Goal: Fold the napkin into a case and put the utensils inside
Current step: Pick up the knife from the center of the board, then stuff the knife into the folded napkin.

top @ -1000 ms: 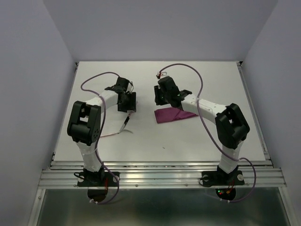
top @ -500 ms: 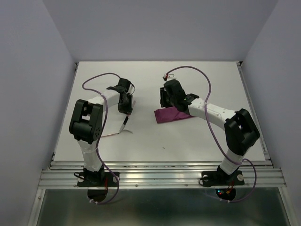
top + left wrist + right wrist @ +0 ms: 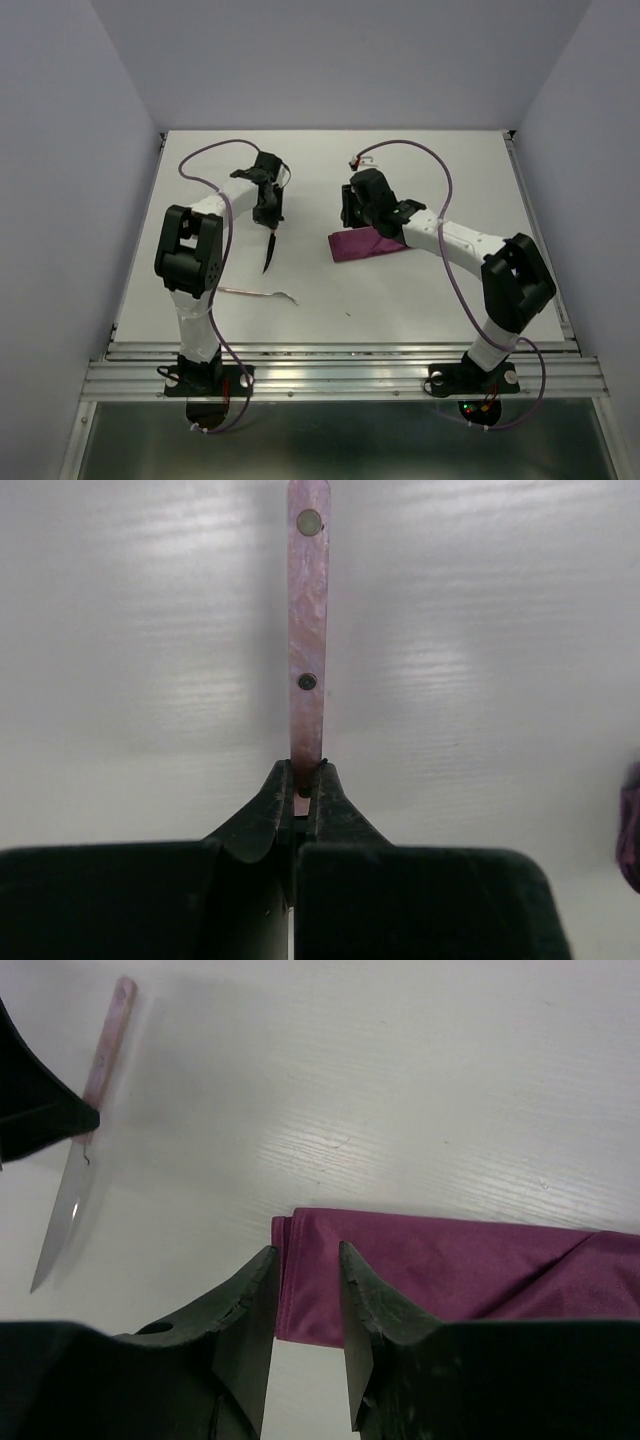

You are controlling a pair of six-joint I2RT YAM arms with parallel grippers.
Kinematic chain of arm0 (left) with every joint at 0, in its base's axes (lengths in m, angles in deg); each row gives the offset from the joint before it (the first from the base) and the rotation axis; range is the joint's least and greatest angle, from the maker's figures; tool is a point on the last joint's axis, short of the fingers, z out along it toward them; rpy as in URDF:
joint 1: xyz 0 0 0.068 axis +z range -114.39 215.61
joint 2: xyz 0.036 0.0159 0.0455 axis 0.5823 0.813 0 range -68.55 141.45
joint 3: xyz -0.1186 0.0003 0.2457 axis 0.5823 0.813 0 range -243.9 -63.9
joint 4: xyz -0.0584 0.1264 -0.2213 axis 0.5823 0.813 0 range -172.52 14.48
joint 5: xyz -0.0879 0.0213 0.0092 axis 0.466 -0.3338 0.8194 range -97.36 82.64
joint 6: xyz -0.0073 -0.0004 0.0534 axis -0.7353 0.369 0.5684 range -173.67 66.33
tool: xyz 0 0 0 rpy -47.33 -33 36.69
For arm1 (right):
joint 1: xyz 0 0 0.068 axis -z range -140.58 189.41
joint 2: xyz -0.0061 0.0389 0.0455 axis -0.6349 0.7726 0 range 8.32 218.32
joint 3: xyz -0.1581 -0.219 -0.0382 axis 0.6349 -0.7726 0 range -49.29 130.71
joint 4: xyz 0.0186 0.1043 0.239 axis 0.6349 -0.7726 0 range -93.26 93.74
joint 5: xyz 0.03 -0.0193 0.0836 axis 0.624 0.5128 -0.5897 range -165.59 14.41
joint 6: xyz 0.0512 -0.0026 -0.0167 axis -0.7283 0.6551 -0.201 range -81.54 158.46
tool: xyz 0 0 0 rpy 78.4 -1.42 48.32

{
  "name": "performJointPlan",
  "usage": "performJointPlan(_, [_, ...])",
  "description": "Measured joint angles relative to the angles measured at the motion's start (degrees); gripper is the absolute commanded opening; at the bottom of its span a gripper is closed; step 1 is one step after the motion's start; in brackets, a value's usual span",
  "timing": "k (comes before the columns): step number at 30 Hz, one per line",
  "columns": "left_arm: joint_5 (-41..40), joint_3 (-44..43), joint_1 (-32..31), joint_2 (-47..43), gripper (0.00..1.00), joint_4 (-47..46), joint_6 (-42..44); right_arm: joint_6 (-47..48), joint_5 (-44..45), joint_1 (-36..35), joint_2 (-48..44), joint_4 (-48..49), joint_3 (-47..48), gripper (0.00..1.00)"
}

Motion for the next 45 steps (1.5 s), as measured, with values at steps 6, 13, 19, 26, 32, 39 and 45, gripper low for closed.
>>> performJointPlan(6, [0.11, -10.56, -0.09, 0.26, 0.00, 0.15, 2.82, -1.99, -0.83, 2.27, -2.29, 0.04, -2.51, 0.36])
performJointPlan(13, [2.10, -12.26, -4.79, -0.94, 0.00, -1.09, 9.53, -7.04, -6.40, 17.88, -7.48, 0.24, -8.44, 0.36])
performJointPlan(19, [3.23, -13.90, -13.86, -0.92, 0.00, -1.11, 16.76, -9.44, -11.72, 29.66, -8.83, -0.57, -11.56, 0.37])
performJointPlan(26, [3.67, -15.15, -21.75, -0.85, 0.00, -2.03, 24.13, -9.57, -15.06, 34.07, -2.29, -1.86, -8.46, 0.36])
performJointPlan(32, [1.57, -14.91, -22.95, -0.55, 0.00, -2.01, 28.35, -9.57, -14.38, 34.93, 3.39, -3.17, -8.26, 0.31])
performJointPlan(39, [-1.66, -9.97, -23.37, -0.57, 0.00, -3.26, 30.73, -9.18, -14.47, 34.99, 6.45, -3.69, -8.17, 0.21])
performJointPlan(45, [-1.55, -8.24, -23.54, -1.42, 0.00, -4.11, 30.77, -8.72, -17.62, 34.84, 6.58, -3.50, -8.17, 0.20])
